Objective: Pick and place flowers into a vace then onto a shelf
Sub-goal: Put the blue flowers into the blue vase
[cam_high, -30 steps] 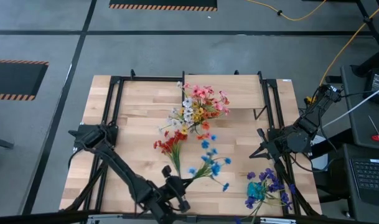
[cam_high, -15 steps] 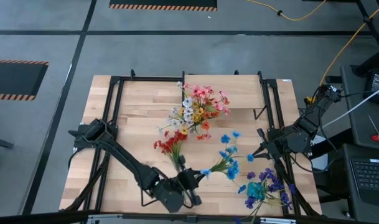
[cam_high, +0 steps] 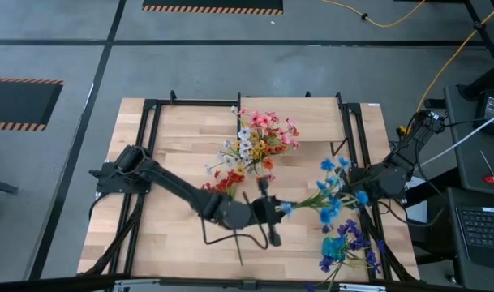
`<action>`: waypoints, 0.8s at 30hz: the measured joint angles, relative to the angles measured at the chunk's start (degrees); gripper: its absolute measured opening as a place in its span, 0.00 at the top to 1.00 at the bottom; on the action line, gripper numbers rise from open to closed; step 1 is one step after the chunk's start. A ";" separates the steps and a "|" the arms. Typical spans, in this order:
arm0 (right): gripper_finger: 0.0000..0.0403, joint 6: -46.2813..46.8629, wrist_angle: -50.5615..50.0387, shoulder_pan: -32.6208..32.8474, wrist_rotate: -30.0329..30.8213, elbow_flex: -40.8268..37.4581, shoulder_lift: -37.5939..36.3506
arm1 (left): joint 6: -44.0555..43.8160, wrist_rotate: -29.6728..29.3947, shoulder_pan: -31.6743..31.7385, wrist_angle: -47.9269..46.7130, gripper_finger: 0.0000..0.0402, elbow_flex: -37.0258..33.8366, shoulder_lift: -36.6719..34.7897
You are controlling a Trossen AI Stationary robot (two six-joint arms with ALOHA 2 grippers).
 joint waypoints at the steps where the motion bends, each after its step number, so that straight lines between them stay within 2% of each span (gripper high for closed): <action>1: 0.97 -0.82 0.91 0.00 0.02 0.00 0.00 | 0.28 1.97 0.73 1.77 0.98 -0.41 0.00; 6: 0.97 -4.69 5.98 0.00 0.07 0.00 -0.02 | 2.62 10.58 3.10 10.92 0.99 -3.29 0.09; 17: 0.96 -11.62 13.90 0.00 0.03 0.00 0.00 | 5.22 14.66 5.84 12.69 0.98 -3.32 0.50; 20: 0.92 -11.92 14.92 0.00 0.04 0.00 0.15 | 5.00 18.10 7.10 12.43 0.99 -3.34 0.74; 24: 0.81 -13.37 16.93 -0.01 0.10 0.00 1.23 | 3.43 22.16 8.63 12.79 0.99 -3.32 0.74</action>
